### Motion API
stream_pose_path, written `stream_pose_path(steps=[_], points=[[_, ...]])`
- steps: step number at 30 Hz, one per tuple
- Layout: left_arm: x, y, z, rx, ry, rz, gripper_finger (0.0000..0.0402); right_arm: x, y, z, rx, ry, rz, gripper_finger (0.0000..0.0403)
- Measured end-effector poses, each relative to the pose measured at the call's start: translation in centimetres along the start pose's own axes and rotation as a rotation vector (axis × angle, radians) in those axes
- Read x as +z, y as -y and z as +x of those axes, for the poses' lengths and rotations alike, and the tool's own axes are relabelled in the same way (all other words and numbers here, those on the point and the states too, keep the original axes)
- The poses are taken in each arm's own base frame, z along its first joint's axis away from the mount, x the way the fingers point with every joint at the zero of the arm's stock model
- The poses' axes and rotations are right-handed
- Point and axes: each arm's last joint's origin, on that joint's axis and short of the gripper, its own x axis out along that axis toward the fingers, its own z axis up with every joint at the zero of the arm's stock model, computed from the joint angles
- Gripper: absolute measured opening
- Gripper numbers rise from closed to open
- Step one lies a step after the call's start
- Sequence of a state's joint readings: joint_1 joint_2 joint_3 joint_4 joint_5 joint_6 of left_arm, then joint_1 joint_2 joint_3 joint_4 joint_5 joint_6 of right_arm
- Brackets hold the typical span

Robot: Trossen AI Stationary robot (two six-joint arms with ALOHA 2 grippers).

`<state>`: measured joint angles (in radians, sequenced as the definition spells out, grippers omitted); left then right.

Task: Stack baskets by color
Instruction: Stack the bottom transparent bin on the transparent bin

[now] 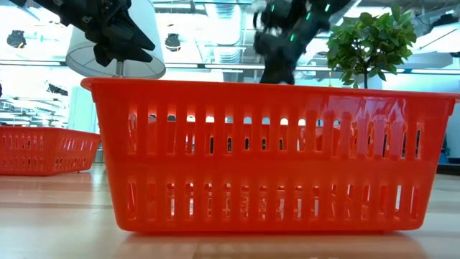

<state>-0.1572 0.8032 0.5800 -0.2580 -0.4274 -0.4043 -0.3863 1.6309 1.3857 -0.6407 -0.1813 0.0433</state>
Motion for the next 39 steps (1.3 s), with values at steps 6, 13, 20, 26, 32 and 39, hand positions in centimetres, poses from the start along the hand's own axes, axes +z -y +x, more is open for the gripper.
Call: stream_pose_path(steps=[6, 13, 20, 26, 32, 39], points=[[-1.0, 0.2, -0.1, -0.172, -0.151, 0.104, 0.0169, -1.4, -7.3, -2.8, 0.126, -0.038, -0.002, 0.0009], [-2.9, 0.3, -0.7, -0.432, -0.432, 0.187, 0.0169, -4.6, -14.1, -3.5, 0.061, -0.143, 0.139, 0.0014], [-3.8, 1.4, -1.7, -0.582, -0.573, 0.111, 0.0169, -7.3, -18.5, -3.7, 0.003, -0.171, 0.067, 0.0017], [-4.9, 4.8, -2.9, -0.665, -0.628, 0.018, 0.0169, -9.1, -18.9, -5.0, -0.088, -0.245, 0.022, 0.0033], [-7.9, 8.2, -3.3, -0.614, -0.765, -0.023, 0.0169, -11.9, -19.6, -6.2, -0.101, -0.253, -0.052, 0.0064], [-11.0, 9.5, -2.4, -0.466, -0.822, 0.051, 0.0169, -15.3, -19.2, -7.1, -0.096, -0.245, -0.04, 0.0098]])
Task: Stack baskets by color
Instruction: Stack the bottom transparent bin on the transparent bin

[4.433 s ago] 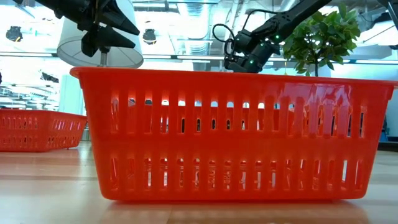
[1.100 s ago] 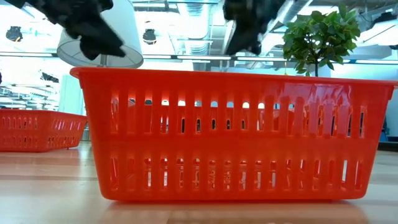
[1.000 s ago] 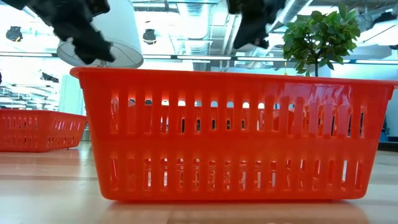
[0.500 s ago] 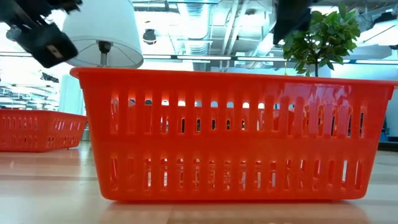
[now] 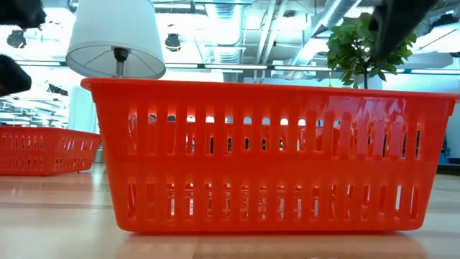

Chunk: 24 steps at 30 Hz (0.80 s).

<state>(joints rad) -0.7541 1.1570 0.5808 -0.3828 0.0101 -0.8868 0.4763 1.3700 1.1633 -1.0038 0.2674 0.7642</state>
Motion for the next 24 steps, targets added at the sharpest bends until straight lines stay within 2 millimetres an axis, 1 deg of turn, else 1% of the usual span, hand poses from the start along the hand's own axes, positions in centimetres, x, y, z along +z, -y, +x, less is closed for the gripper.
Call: stream_pose_path(steps=[4, 5, 7, 8, 10, 13, 16, 19, 22, 24], points=[[-0.1, 0.0, 1.5, 0.06, -0.016, 0.058, 0.0169, -1.3, 0.5, 0.0, 0.013, 0.003, 0.034, 0.0112], [-0.1, -0.1, 1.9, 0.081, -0.021, 0.071, 0.0169, -1.4, 0.6, 0.0, 0.021, 0.01, 0.046, 0.0114], [-0.7, -1.0, 2.7, 0.163, -0.057, 0.095, 0.0169, -1.5, 0.7, 0.1, 0.045, 0.033, 0.073, 0.0118], [-0.7, -1.0, 2.8, 0.166, -0.051, 0.103, 0.0169, -1.5, 0.7, 0.2, 0.058, 0.047, 0.084, 0.0118], [0.0, -0.1, 2.7, 0.114, 0.005, 0.106, 0.0169, -1.5, 0.7, 0.2, 0.068, 0.056, 0.089, 0.0119], [-0.1, -0.1, 2.4, 0.108, -0.035, 0.132, 0.0169, -1.2, 0.7, 0.3, 0.077, 0.07, 0.098, 0.0119], [0.7, 0.8, 1.2, 0.101, -0.007, 0.178, 0.0169, -0.9, 0.9, 0.5, 0.069, 0.071, 0.112, 0.0119], [0.9, 1.1, 0.5, 0.128, -0.022, 0.222, 0.0169, -0.6, 1.2, 0.7, 0.062, 0.073, 0.127, 0.0119], [1.1, 1.4, 0.3, 0.119, -0.03, 0.261, 0.0169, -0.2, 1.5, 0.8, 0.062, 0.084, 0.14, 0.0119], [0.9, 1.2, 0.7, 0.136, -0.055, 0.264, 0.0169, 0.0, 1.6, 0.9, 0.058, 0.085, 0.146, 0.0119]])
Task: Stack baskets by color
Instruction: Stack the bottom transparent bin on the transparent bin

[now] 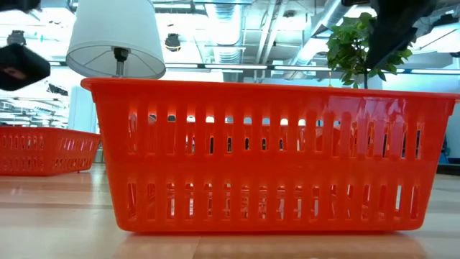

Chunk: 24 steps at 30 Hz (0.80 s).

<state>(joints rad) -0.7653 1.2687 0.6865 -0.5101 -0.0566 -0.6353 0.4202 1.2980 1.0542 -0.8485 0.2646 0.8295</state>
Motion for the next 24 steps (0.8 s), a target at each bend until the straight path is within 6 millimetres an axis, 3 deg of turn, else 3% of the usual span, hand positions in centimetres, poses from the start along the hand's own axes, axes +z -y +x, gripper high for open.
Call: stream_pose_path(steps=[9, 14, 17, 21, 24], points=[[-0.8, -0.3, 2.8, 0.078, -0.101, -0.022, 0.0169, 0.5, 0.0, 0.1, 0.018, 0.025, 0.004, 0.0119], [-0.6, 0.1, 4.4, 0.021, -0.129, -0.036, 0.016, 0.5, 0.0, 0.1, 0.017, 0.026, 0.003, 0.0119], [-0.5, 0.3, 4.8, -0.006, -0.134, -0.072, 0.012, 0.5, 0.0, 0.1, 0.016, 0.027, -0.003, 0.0119], [0.0, 0.0, 4.4, -0.049, -0.149, -0.164, 0.0023, 0.5, 0.0, 0.1, 0.016, 0.026, -0.004, 0.0119], [1.2, -0.4, 3.5, -0.07, -0.11, -0.253, 0.0007, 0.5, 0.0, 0.0, 0.017, 0.026, -0.004, 0.0119]])
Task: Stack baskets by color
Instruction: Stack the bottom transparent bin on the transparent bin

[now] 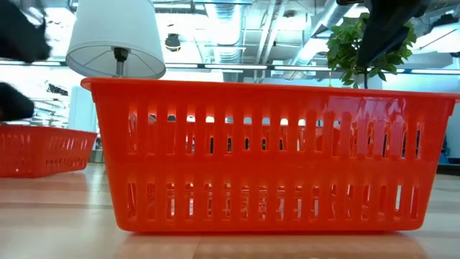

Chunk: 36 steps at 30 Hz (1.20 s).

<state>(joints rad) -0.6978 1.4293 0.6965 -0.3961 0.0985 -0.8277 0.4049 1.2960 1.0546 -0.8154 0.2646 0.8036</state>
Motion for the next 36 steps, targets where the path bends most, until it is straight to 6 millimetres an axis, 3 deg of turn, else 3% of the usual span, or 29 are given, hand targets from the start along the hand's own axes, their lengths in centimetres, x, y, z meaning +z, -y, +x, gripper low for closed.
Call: stream_pose_path(steps=[4, 7, 14, 18, 22, 27, 31, 36], points=[[1.6, 0.0, -3.1, -0.006, 0.121, -0.044, 0.0001, 0.0, 0.1, -0.4, 0.011, 0.01, 0.003, 0.0119], [2.8, -0.2, -6.4, -0.046, 0.234, -0.064, 0.0, 0.2, 0.2, -0.9, 0.028, 0.031, 0.01, 0.0119], [5.2, -1.9, -14.2, -0.207, 0.519, -0.315, 0.0, 0.5, 0.2, -1.7, 0.052, 0.094, 0.018, 0.0119], [6.6, -2.5, -17.4, -0.189, 0.748, -0.307, 0.0, 0.6, 0.3, -1.9, 0.037, 0.131, 0.031, 0.0119], [8.7, -3.7, -19.0, -0.111, 0.958, -0.36, 0.0, 0.8, 0.4, -2.1, 0.026, 0.173, 0.062, 0.0119], [10.1, -6.0, -18.9, 0.15, 1.063, -0.462, 0.0, 1.1, 0.8, -2.6, 0.002, 0.239, 0.167, 0.0119], [11.1, -7.8, -20.1, 0.407, 1.181, -0.519, 0.0, 2.3, 1.2, -3.2, -0.015, 0.367, 0.289, 0.0119], [12.2, -9.2, -22.5, 0.731, 1.281, -0.562, 0.0, 5.5, 1.5, -4.2, 0.013, 0.634, 0.439, 0.0119]])
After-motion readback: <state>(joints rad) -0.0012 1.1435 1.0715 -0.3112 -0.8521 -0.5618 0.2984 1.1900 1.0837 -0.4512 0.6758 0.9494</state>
